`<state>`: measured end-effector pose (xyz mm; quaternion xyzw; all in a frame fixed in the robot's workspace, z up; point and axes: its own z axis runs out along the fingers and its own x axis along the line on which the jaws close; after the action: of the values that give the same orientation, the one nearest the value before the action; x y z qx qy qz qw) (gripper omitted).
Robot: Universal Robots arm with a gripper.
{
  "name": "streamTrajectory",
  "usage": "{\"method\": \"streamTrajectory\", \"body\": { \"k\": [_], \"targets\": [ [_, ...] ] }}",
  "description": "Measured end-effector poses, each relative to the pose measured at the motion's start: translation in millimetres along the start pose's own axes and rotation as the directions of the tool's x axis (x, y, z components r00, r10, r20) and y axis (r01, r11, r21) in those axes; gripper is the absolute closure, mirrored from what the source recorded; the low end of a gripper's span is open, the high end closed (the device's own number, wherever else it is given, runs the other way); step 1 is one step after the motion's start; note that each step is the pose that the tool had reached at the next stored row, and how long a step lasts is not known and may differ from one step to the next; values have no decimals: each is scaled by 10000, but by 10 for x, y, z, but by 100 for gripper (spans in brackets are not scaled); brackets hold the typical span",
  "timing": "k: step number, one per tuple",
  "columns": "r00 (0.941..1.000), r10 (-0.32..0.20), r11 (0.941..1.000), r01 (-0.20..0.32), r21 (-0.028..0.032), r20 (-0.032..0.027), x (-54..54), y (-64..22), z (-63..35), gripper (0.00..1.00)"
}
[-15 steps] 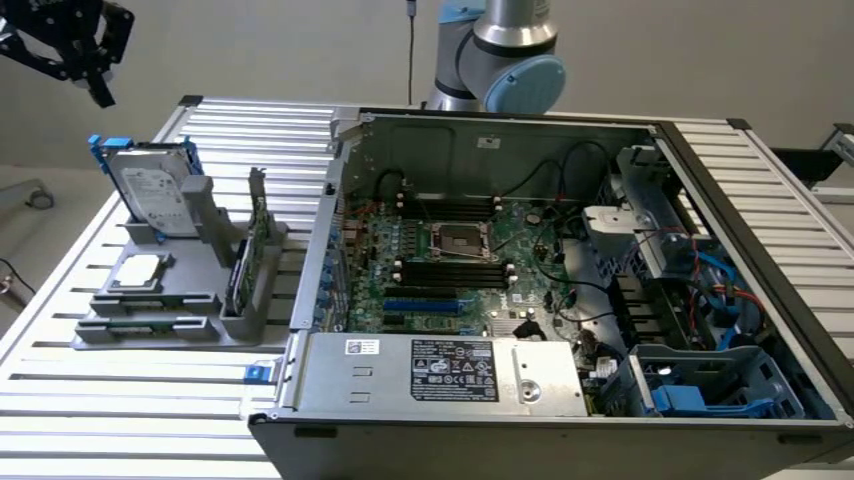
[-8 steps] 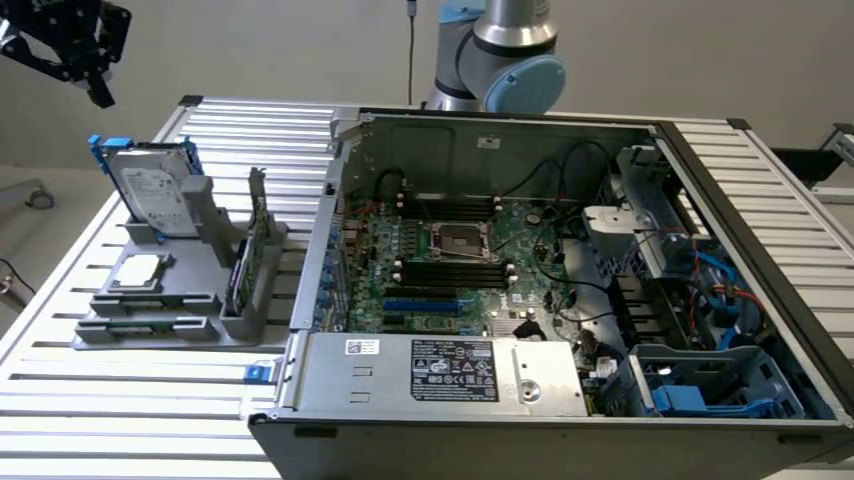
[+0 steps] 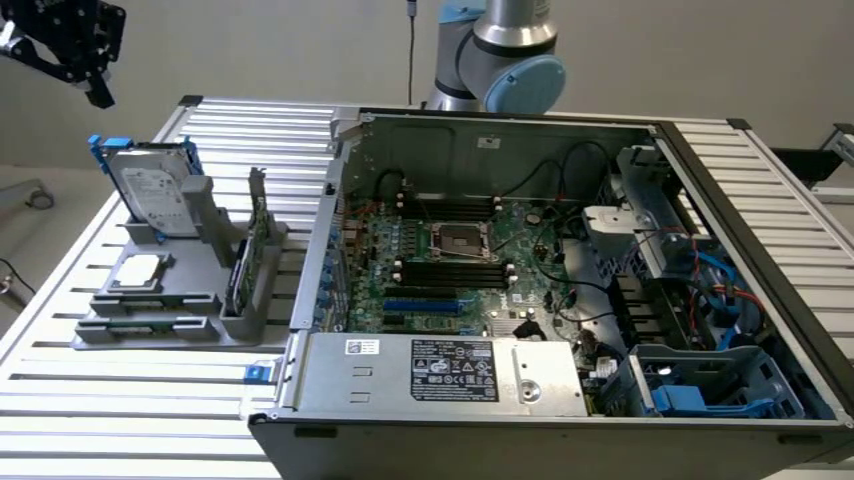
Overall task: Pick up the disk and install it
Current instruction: 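Pick up the disk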
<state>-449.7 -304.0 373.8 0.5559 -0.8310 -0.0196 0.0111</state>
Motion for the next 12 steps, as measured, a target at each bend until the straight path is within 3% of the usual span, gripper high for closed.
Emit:
{"method": "streamTrajectory", "body": {
  "k": [6, 12],
  "targets": [
    [9940, -1094, 9940, 1094, -6, -49, 0, 0, 4, 89],
    [9763, -2161, 9764, 2161, -18, -96, 0, -1, 10, 89]
  ]
}}
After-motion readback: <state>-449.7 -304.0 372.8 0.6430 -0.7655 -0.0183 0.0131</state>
